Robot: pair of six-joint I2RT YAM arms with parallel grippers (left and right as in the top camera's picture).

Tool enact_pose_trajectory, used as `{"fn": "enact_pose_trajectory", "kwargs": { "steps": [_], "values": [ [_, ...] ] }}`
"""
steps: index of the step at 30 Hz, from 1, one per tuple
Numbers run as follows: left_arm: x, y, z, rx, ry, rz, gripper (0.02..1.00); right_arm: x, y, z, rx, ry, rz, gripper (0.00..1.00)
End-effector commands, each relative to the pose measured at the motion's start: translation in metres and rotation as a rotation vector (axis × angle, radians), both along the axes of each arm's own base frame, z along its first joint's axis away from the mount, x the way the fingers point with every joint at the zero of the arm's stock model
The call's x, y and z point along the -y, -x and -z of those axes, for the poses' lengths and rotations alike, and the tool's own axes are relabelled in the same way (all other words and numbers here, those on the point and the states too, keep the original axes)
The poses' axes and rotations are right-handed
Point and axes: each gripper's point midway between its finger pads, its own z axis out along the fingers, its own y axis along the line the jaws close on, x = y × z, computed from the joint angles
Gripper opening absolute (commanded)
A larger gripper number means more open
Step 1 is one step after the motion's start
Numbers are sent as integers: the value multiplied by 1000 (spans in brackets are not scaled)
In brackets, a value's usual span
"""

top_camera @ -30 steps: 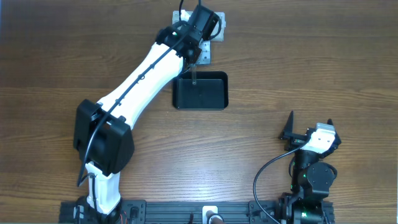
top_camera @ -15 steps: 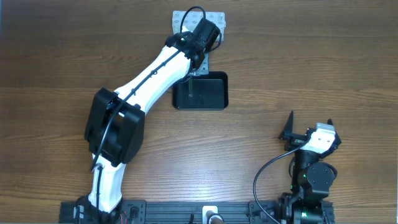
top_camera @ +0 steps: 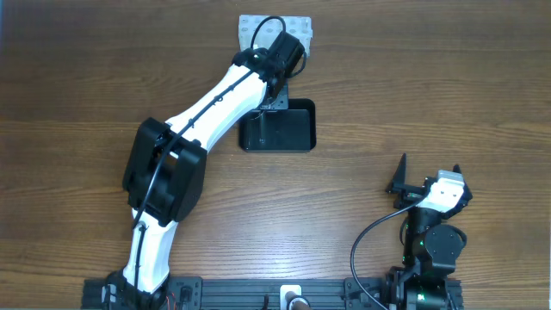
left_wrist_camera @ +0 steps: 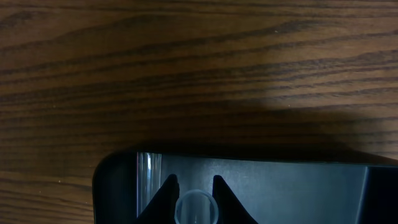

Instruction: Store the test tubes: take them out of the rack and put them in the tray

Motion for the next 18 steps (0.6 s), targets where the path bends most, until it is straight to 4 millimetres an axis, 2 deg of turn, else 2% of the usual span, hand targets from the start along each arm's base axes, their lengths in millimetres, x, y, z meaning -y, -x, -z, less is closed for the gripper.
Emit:
{"fn": "enact_pose_trajectory", "kwargs": {
  "steps": [1, 6, 11, 15, 18],
  "values": [
    [-1, 5, 25, -54, -12, -8, 42, 2, 0, 3, -6, 4, 8, 991],
    [1, 3, 29, -52, -10, -8, 47, 2, 0, 3, -6, 4, 8, 991],
    [1, 3, 29, -51, -10, -7, 106, 2, 0, 3, -6, 4, 8, 991],
    [1, 3, 29, -50, -9, -8, 222, 2, 0, 3, -6, 4, 8, 993],
    [1, 1, 20, -34, 0, -9, 367, 1, 0, 3, -6, 4, 8, 987]
  ]
}}
